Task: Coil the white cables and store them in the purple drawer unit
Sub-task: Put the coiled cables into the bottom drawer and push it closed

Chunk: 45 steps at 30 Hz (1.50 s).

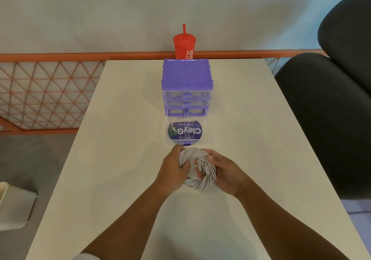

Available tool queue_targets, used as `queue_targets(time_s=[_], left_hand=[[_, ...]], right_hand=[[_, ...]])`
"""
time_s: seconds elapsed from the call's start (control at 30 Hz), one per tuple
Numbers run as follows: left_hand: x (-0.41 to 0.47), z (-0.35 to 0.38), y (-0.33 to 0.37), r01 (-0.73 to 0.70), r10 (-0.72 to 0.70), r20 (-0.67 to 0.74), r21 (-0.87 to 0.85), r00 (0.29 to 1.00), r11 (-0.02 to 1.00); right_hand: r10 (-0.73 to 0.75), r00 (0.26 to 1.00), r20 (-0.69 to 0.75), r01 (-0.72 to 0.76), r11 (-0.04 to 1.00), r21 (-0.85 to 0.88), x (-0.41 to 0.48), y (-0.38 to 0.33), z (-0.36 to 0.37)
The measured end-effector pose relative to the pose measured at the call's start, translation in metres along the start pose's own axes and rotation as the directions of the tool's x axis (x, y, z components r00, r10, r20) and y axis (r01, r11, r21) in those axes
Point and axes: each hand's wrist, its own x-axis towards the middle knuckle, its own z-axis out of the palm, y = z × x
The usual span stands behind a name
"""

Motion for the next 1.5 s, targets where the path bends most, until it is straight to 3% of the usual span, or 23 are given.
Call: queue_targets(time_s=[0.17, 0.27, 0.33, 0.37, 0.67, 0.8, 0.93, 1.2, 1.37, 1.5], left_hand=[[0.044, -0.024, 0.029, 0.13, -0.118, 0.059, -0.268, 0.991, 0.955], [0.064, -0.043, 0.04, 0.31, -0.17, 0.283, -0.581, 0.944, 0.752], [0.082, -0.051, 0.034, 0.4, -0.222, 0.338, -0.684, 0.915, 0.609], [0.09, -0.053, 0.029, 0.405, -0.238, 0.329, -0.694, 0.914, 0.595], [0.136, -0.045, 0.013, 0.353, -0.331, 0.165, -0.657, 0.929, 0.665], [0.143, -0.028, 0.008, 0.379, -0.469, -0.008, -0.579, 0.883, 0.722], [0.146, -0.018, 0.003, 0.386, -0.514, -0.093, -0.55, 0.853, 0.74], [0.15, 0.002, 0.0, 0.302, -0.376, -0.283, -0.271, 0.882, 0.914], [0.154, 0.018, -0.008, 0.334, -0.391, -0.355, -0.212, 0.849, 0.918], [0.157, 0.024, -0.011, 0.362, -0.41, -0.386, -0.193, 0.827, 0.912]], right_hand=[[-0.054, 0.999, -0.007, 0.054, 0.98, 0.19, 0.03, -0.028, 0.011], [-0.05, 0.998, -0.043, 0.054, 0.993, 0.106, 0.051, -0.048, 0.016], [-0.039, 0.996, -0.085, 0.04, 0.999, 0.012, 0.061, -0.061, 0.021], [-0.04, 0.994, -0.102, 0.038, 0.999, -0.029, 0.066, -0.067, 0.022], [0.035, 0.938, -0.345, -0.043, 0.999, -0.016, 0.118, -0.086, 0.016], [0.034, 0.903, -0.427, -0.048, 0.999, -0.024, 0.133, -0.08, 0.013], [0.023, 0.874, -0.485, -0.06, 0.996, -0.062, 0.141, -0.072, 0.013], [-0.183, 0.798, -0.574, -0.108, 0.894, -0.435, 0.151, -0.062, 0.019], [-0.294, 0.74, -0.605, -0.16, 0.797, -0.583, 0.16, -0.058, 0.023], [-0.33, 0.746, -0.578, -0.252, 0.665, -0.703, 0.168, -0.054, 0.02]])
